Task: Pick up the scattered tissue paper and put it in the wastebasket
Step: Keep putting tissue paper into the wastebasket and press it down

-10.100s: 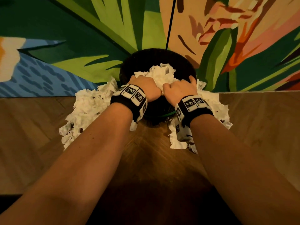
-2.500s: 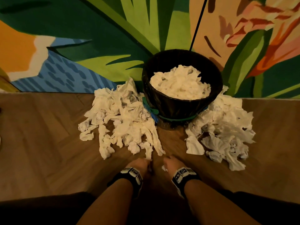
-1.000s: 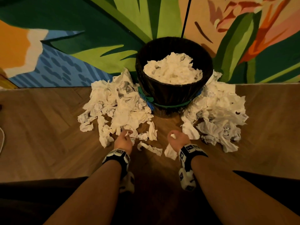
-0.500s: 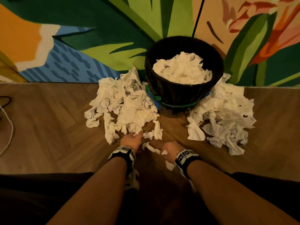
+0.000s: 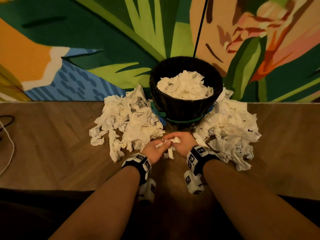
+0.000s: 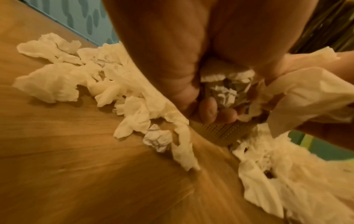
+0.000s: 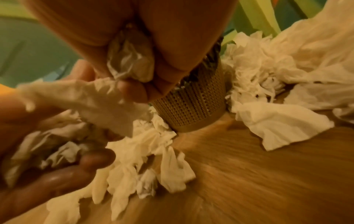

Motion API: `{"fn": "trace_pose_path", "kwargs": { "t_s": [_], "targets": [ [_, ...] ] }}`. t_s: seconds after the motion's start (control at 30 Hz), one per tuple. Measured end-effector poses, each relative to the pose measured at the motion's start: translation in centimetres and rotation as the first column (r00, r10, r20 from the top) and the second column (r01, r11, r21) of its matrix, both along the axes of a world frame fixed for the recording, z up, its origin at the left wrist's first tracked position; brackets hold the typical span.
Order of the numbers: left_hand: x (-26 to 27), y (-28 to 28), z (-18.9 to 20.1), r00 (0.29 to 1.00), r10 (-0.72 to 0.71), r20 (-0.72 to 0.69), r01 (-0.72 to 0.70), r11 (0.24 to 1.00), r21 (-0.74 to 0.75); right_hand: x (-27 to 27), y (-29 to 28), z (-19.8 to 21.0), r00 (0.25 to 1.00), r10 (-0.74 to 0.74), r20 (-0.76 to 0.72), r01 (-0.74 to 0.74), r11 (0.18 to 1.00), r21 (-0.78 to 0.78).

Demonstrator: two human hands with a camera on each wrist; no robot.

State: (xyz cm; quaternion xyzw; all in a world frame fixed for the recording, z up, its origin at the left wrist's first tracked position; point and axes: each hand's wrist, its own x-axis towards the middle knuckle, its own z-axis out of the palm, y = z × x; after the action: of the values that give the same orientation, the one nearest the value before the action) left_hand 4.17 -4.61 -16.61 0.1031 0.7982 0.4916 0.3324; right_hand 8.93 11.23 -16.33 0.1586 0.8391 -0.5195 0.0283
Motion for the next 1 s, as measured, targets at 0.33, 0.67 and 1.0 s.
{"fn": "trace_pose_path", "kwargs": {
  "t_s": [0.33,0.67,1.0],
  "targets": [
    [-5.3,-0.4,6.5,0.854,0.509,-0.105,-0.469,0.842,0.267,-2.0,-0.5,8.2,0.965,-0.06,-0.254,0.107,0.978,0.177],
    [-8.2,4.7,15.8,0.773,0.48,-0.414,-0.239,0.826,0.51,-5.3,1.7,18.3,0.694,-0.399,-0.599,0.424,0.899,-0.108],
    [-9.3,11.0,17.6,0.809,0.221,-0.545,-0.125,0.97,0.208,-7.5,7.1,14.1,0.7,-0.572,-0.427,0.62,0.784,-0.034]
  ]
}}
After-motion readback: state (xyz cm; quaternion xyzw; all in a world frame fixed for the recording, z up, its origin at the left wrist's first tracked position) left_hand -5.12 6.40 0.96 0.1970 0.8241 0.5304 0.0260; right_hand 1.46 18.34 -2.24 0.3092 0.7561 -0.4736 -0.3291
